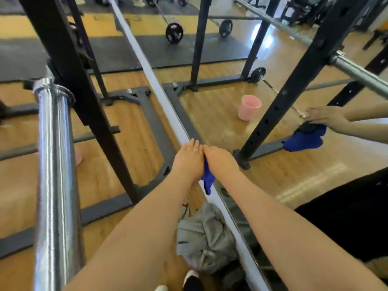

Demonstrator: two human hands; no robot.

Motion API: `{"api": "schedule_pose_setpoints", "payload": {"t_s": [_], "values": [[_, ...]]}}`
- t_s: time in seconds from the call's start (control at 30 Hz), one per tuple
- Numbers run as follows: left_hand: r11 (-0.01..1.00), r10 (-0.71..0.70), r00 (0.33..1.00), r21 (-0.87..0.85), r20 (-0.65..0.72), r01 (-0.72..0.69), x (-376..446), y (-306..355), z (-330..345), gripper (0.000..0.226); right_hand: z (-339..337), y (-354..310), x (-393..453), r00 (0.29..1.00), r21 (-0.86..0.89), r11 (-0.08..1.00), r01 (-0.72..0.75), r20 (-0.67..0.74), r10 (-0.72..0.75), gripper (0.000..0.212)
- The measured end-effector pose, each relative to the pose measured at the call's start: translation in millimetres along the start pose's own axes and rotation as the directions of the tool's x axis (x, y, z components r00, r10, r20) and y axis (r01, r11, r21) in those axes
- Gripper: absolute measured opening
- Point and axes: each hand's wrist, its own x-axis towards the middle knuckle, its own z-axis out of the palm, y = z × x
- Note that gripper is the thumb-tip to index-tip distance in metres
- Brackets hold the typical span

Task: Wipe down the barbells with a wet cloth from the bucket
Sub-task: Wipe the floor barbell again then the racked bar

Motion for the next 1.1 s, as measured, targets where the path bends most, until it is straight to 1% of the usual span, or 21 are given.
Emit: {"api": "schedule_pose_setpoints", "payload": {"t_s": [0.07, 0.13, 0.27, 0.33, 0.37, 0.47, 0.53, 0.6, 0.73, 0.8, 0.87, 0.97, 1.03, 1.1], "values": [[0.997, -0.071, 0.997, -0.024, -0.03, 0.071, 13.5, -10.0, -7.5, 0.06, -4.0, 8.4, 25.1, 0.997, 0.016, 0.998, 0.069, -0.04, -0.068, 0.029], [0.987, -0.155, 0.988, -0.048, -0.028, 0.154, 25.1, -19.0, -12.2, 0.061, -11.7, 13.0, 47.0, 0.984, 0.026, 0.989, 0.149, -0.103, -0.145, 0.034], [0.959, -0.277, 0.959, -0.086, -0.059, 0.271, 51.2, -49.0, -15.7, 0.064, -22.2, 14.7, 93.6, 0.925, -0.084, 0.943, 0.321, -0.187, -0.332, 0.05], [0.952, -0.302, 0.951, -0.078, -0.062, 0.297, 58.4, -63.0, -18.8, 0.063, -25.9, 12.5, 110.9, 0.905, -0.171, 0.922, 0.349, -0.193, -0.378, 0.054], [0.946, -0.32, 0.946, -0.067, -0.056, 0.316, 65.0, -72.3, -19.8, 0.063, -26.1, 10.7, 125.1, 0.891, -0.185, 0.91, 0.372, -0.204, -0.406, 0.055], [0.929, -0.366, 0.93, -0.08, -0.035, 0.362, 90.2, -103.1, -17.9, 0.063, -26.5, 4.8, 166.7, 0.865, -0.148, 0.891, 0.43, -0.215, -0.454, 0.052], [0.925, -0.375, 0.927, -0.072, -0.018, 0.373, 109.0, -123.8, -16.3, 0.062, -25.6, 0.6, 198.5, 0.861, -0.119, 0.881, 0.458, -0.187, -0.473, 0.052], [0.923, -0.382, 0.924, -0.057, -0.013, 0.38, 132.5, -145.9, -13.4, 0.062, -24.3, -1.2, 232.8, 0.877, -0.057, 0.891, 0.451, -0.156, -0.454, 0.053], [0.927, -0.372, 0.928, -0.041, 0.02, 0.373, 181.3, -190.3, -21.7, 0.06, -30.9, 1.7, 300.8, 0.881, 0.017, 0.887, 0.462, -0.121, -0.457, 0.053], [0.933, -0.359, 0.933, -0.022, -0.017, 0.359, 207.9, -208.7, -32.6, 0.061, -37.3, 6.8, 333.1, 0.887, 0.027, 0.893, 0.449, -0.137, -0.442, 0.054], [0.929, -0.368, 0.929, -0.052, -0.046, 0.366, 229.5, -223.9, -43.6, 0.061, -44.7, 11.4, 361.6, 0.884, 0.027, 0.892, 0.452, -0.15, -0.443, 0.054], [0.917, -0.398, 0.914, -0.041, -0.075, 0.396, 256.5, -245.7, -57.9, 0.06, -59.6, 13.4, 399.6, 0.889, 0.084, 0.894, 0.439, -0.185, -0.419, 0.047], [0.906, -0.424, 0.902, -0.04, -0.085, 0.422, 273.4, -265.2, -65.4, 0.059, -70.7, 9.7, 425.3, 0.87, 0.085, 0.878, 0.471, -0.213, -0.446, 0.046], [0.891, -0.453, 0.887, -0.037, -0.087, 0.452, 288.8, -286.0, -71.2, 0.059, -78.4, 6.0, 454.3, 0.856, 0.123, 0.859, 0.497, -0.231, -0.462, 0.046]]}}
